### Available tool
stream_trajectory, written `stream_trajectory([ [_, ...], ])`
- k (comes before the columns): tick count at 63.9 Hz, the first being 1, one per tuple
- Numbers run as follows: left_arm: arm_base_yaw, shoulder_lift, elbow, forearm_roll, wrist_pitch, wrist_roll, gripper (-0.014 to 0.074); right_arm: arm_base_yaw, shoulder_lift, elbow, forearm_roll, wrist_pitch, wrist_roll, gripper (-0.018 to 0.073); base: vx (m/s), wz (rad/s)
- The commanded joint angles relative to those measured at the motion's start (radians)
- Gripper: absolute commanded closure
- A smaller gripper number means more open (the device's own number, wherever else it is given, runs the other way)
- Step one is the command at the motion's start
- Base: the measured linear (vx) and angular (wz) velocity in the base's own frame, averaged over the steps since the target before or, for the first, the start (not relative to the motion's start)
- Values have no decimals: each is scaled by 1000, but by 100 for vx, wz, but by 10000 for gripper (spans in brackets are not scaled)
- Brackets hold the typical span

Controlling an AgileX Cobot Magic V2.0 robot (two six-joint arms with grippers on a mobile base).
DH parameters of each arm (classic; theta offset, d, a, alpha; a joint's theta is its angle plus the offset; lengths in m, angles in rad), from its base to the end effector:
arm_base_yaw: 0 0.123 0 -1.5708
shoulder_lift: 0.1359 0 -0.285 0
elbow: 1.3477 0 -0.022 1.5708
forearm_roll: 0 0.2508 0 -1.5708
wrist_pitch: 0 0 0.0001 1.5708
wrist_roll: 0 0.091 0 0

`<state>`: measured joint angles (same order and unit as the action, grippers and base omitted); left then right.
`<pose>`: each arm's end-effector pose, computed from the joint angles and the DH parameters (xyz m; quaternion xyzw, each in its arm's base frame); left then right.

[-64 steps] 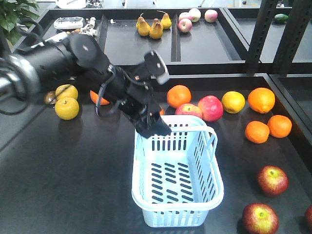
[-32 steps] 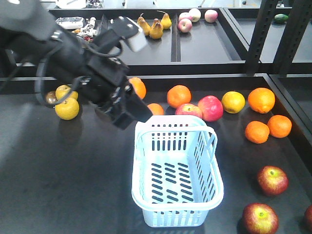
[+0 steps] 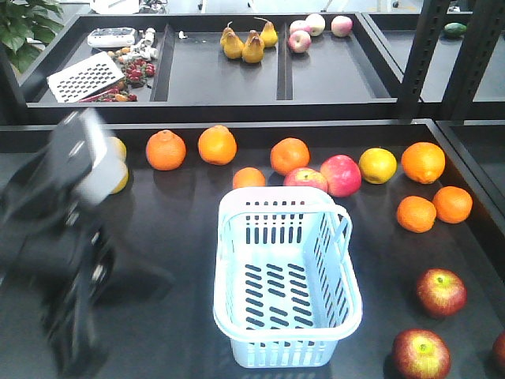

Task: Pick three apples into basket with both arms
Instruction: 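Open the left gripper, release the handle and withdraw the left arm, then reach the right gripper to the red apple nearest the robot and grasp it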

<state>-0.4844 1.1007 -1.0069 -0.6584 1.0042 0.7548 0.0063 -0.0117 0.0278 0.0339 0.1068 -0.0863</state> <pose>0.1602 -0.1374 0.3515 0.4537 0.7935 -0.2720 0.3009 0.0567 0.0007 0.1947 -0.0224 0.7192 -0.0148 0.6942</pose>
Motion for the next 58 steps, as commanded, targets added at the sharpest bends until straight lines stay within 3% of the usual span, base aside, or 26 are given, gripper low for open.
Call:
stream_trajectory([
  [1, -2, -111, 115, -69, -163, -1, 604, -6, -13, 14, -5, -70, 1, 565, 0, 0],
  [14, -2, -285, 444, -115, -425, -1, 604, -6, -13, 14, -5, -70, 1, 565, 0, 0],
  [28, -2, -387, 679, -198, -587, -1, 604, -6, -13, 14, -5, -70, 1, 565, 0, 0],
  [42, -2, -422, 777, -239, -693, -1, 604, -6, -13, 14, -5, -70, 1, 565, 0, 0],
  [58, -2, -420, 783, -245, -700, -1, 604, -6, -13, 14, -5, -100, 1, 565, 0, 0],
])
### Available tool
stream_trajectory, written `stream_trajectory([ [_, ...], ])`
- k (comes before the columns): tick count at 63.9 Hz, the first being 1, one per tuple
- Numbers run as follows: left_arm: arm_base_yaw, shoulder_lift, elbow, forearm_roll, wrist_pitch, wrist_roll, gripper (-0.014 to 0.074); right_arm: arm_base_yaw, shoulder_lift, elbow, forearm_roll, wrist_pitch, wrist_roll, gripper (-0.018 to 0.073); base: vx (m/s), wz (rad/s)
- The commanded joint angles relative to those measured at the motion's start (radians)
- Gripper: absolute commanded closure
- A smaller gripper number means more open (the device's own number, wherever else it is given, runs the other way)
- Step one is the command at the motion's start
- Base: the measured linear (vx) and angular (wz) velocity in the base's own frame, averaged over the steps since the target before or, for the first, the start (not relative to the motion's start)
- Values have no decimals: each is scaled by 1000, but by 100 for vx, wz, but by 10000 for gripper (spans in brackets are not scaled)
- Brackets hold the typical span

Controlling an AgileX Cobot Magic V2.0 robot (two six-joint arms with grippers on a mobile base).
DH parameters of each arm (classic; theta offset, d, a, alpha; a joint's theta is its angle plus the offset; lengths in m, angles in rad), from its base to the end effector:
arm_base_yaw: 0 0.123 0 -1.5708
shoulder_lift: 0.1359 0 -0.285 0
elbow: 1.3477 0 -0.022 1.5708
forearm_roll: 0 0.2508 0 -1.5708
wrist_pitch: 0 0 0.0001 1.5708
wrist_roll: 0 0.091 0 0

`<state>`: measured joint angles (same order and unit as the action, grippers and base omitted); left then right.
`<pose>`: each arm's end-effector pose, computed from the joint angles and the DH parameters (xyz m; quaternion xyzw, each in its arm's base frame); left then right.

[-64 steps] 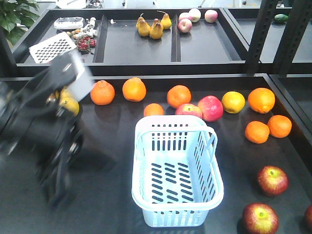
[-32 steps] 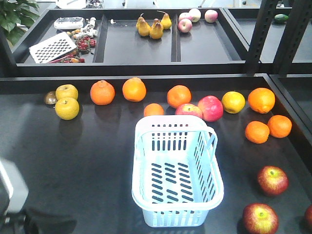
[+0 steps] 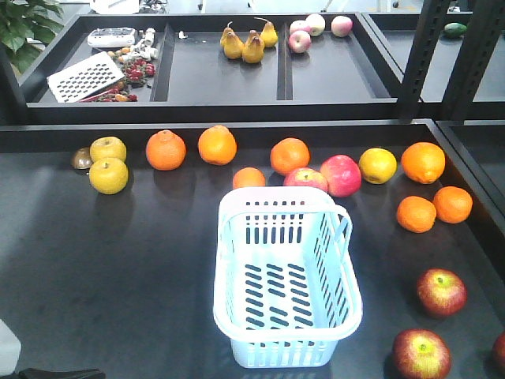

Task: Pick three apples into basket with both arms
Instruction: 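Reach the right gripper to the red apple nearest the robot and grasp it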

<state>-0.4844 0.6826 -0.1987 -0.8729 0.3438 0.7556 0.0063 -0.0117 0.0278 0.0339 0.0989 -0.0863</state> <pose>0.0921 -0.0751 0.2031 0.2322 0.8531 -0.2388 0.4015 0.0568 0.0007 0.1954 -0.0223 0.7165 -0.0149 0.6971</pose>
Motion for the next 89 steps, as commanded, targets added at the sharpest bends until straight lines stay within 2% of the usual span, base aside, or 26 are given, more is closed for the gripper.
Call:
stream_trajectory([
  [1, -2, -2, -25, -30, -39, -1, 604, -6, -13, 14, -5, -99, 1, 564, 0, 0],
  [14, -2, -2, -25, -30, -39, -1, 604, -6, -13, 14, -5, -90, 2, 564, 0, 0],
  [18, -2, -2, -25, -30, -39, -1, 604, -6, -13, 14, 23, -99, 15, 564, 0, 0],
  [35, -2, -2, -25, -30, -39, -1, 604, -6, -13, 14, 353, -99, 188, 564, 0, 0],
  [40, -2, -2, -25, -30, -39, -1, 604, -6, -13, 13, 456, -99, 207, 564, 0, 0],
  [44, -2, -2, -25, -30, -39, -1, 604, -6, -13, 7, 487, -99, 206, 564, 0, 0],
  [51, -2, -2, -25, -30, -39, -1, 604, -5, -13, -54, 487, -20, 205, 564, 0, 0],
  [59, -2, -2, -25, -30, -39, -1, 604, -5, 25, -214, 450, 149, 186, 564, 0, 0],
  [74, -2, -2, -25, -30, -39, -1, 604, -5, 303, -537, 168, 584, 153, 564, 0, 0],
  [81, -2, -2, -25, -30, -39, -1, 604, -5, 409, -619, 60, 644, 153, 560, 0, 0],
  [89, -2, -2, -25, -30, -39, -1, 604, -5, 491, -654, 43, 672, 142, 543, 0, 0],
])
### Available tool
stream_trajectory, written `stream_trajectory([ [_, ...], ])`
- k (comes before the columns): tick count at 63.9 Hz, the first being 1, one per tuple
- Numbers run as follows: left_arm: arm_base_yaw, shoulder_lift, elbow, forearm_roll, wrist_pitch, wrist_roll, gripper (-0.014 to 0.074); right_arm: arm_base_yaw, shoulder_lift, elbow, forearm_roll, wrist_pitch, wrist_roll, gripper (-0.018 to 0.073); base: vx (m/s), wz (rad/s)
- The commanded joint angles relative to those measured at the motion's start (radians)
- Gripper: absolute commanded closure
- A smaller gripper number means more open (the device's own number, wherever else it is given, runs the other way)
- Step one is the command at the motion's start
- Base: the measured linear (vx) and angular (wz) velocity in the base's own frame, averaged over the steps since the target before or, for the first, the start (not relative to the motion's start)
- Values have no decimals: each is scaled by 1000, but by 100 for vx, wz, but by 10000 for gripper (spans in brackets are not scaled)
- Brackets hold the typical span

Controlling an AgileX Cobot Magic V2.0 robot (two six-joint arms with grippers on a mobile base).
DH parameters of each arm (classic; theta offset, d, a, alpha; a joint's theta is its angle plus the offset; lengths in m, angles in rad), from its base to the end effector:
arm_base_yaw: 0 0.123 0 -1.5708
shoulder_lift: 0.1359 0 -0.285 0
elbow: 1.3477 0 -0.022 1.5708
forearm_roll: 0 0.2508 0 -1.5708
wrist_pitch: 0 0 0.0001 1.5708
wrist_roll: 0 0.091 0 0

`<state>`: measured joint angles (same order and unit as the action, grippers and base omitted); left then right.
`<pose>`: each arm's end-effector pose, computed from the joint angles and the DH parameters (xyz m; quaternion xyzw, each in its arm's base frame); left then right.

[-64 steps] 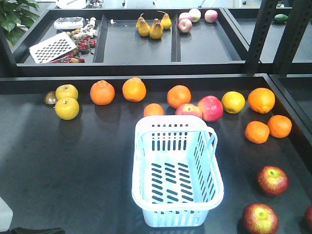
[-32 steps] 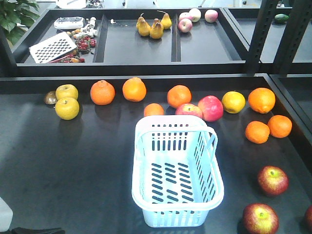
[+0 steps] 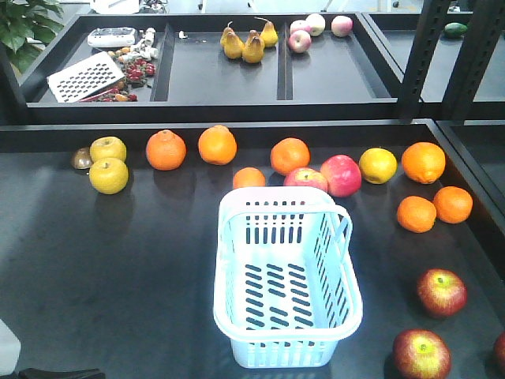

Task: Pick three apples into basket with both arms
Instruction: 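Reach the right gripper to the red apple nearest the robot and grasp it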

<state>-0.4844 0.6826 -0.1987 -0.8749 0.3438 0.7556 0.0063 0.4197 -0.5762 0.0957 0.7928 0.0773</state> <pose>0.0921 -0.0751 0.2032 0.2315 0.8532 -0.2395 0.4014 0.0734 0.0067 0.3079 0.0435 0.8703 0.0665 0.4860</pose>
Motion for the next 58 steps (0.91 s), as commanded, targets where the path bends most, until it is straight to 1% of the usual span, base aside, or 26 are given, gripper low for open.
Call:
stream_trajectory([
  [1, -2, -2, -25, -28, -39, -1, 604, -5, 70, -53, -19, -11, -32, 538, 0, 0],
  [5, -2, -2, -25, -28, -39, -1, 604, -5, 122, -68, -15, 45, -85, 491, 0, 0],
  [8, -2, -2, -25, -28, -39, -1, 604, -5, 166, -80, -8, 84, -123, 437, 0, 0],
  [11, -2, -2, -25, -28, -39, -1, 604, -5, 209, -96, 0, 124, -160, 360, 0, 0],
  [15, -2, -2, -25, -28, -39, -1, 604, -5, 269, -114, 10, 150, -195, 231, 0, 0],
  [19, -2, -2, -25, -28, -40, -1, 604, -5, 317, -125, 4, 158, -198, 70, 0, 0],
  [24, -2, -2, -25, -28, -40, -1, 603, -5, 361, -125, -16, 142, -207, -83, 0, 0],
  [28, -2, -2, -25, -28, -40, -1, 603, -5, 385, -125, -26, 125, -220, -169, 0, 0],
  [34, -2, -2, -25, -29, -40, -1, 604, -5, 416, -125, -6, 124, -216, -168, 0, 0],
  [44, -2, -2, -25, -29, -40, -1, 604, -5, 541, -141, 6, 191, -211, -147, 0, 0],
  [58, -2, -2, -25, -29, -41, -1, 604, -5, 747, -190, 16, 192, -182, -113, 0, 0],
])
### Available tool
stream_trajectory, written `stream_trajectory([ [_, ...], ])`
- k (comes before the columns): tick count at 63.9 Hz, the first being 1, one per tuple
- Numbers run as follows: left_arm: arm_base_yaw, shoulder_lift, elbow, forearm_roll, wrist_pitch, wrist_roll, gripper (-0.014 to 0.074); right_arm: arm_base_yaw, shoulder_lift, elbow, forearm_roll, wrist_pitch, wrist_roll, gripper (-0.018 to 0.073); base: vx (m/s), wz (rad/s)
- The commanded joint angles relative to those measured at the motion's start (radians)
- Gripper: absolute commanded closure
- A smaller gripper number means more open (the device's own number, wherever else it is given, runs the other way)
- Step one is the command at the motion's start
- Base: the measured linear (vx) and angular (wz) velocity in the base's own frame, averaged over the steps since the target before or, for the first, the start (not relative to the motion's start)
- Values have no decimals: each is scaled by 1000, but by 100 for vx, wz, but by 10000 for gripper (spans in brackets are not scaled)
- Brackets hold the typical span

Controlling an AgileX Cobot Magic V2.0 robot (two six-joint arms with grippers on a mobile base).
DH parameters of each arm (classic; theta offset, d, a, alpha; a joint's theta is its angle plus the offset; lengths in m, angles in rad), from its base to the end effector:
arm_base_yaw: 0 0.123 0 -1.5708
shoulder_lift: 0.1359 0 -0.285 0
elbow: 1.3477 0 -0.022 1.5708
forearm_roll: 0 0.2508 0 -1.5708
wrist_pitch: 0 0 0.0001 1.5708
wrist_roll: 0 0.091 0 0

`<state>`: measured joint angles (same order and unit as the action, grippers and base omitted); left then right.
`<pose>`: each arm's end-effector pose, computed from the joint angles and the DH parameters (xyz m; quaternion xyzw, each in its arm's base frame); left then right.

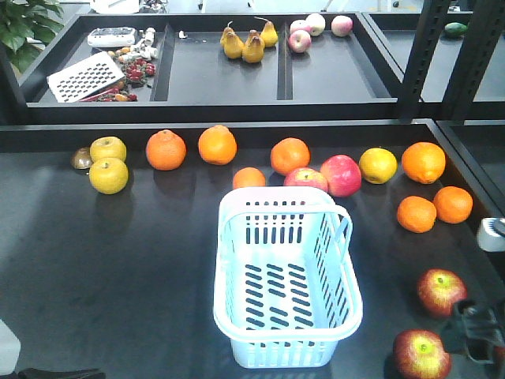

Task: Pick three apples into basket with both arms
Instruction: 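Reach the right gripper to the red apple nearest the robot and grasp it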

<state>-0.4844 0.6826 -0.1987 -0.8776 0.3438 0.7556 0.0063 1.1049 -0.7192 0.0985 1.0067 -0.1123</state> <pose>0.0921 -0.0752 0.2032 0.2304 0.8533 -0.2403 0.4013 0.1777 0.0087 0.2524 -0.0381 0.9895 0.0376 0.1344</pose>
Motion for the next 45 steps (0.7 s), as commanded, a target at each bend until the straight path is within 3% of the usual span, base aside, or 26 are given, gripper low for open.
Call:
stream_trajectory([
  [1, -2, -2, -25, -26, -41, -1, 604, -5, 75, -53, 16, -23, 7, -111, 0, 0],
  [45, -2, -2, -25, -26, -42, -1, 604, -4, 485, -79, 86, -206, 25, -62, 0, 0],
])
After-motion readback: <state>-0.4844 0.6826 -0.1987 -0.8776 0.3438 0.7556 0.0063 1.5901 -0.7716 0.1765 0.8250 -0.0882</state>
